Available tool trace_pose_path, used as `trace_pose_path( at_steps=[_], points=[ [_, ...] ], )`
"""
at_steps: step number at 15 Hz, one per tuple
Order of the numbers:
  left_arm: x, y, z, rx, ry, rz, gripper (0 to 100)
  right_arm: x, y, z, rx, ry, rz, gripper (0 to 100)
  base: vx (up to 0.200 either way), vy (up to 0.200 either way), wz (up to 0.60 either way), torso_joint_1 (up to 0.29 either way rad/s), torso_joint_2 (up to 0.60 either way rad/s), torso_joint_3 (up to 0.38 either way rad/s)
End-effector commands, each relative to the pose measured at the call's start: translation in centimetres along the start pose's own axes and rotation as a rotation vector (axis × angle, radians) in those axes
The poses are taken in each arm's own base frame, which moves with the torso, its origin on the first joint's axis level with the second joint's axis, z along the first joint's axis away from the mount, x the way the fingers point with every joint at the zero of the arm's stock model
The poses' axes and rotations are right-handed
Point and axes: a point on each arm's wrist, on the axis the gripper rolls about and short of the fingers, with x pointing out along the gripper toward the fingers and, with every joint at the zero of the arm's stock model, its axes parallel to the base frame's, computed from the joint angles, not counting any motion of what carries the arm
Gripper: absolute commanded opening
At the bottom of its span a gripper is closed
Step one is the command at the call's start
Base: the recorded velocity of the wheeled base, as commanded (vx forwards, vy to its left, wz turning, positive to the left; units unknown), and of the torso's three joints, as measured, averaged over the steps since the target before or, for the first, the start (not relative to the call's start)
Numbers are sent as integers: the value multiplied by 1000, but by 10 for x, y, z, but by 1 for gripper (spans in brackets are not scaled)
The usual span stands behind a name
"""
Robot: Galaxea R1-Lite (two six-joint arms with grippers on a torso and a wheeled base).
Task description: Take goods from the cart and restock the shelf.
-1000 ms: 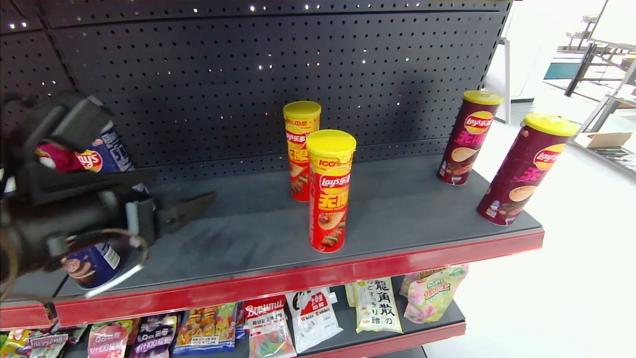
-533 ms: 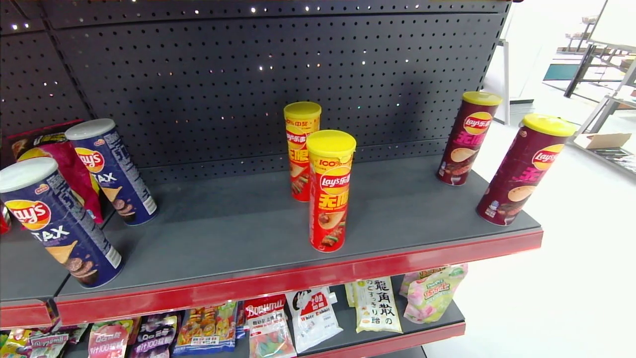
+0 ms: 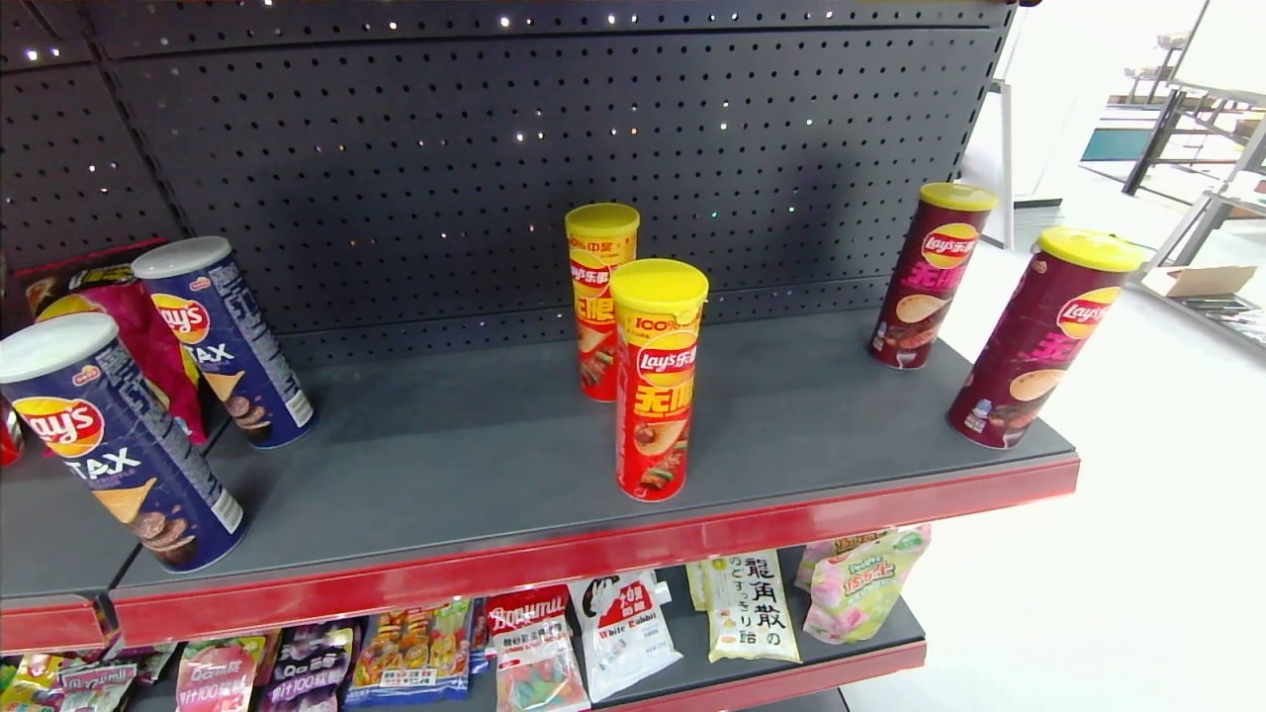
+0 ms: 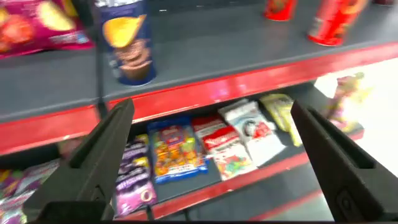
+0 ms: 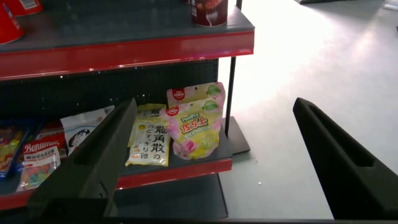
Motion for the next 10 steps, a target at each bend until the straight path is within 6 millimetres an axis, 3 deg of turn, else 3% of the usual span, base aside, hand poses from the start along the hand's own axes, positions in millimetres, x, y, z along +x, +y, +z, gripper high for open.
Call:
trace_pose_path(
  at_steps=[1,5,10],
  points=[
    [0,0,-5,0,-1,28,100,0,0,0,-1,0,0,100,0,0,0,0,0,0],
    [3,0,-11,5,19,50,100,0,0,0,-1,1,0,100,0,0,0,0,0,0],
    [3,0,-11,4,18,50,100,0,0,0,-1,1,0,100,0,0,600,5,5,0]
  ],
)
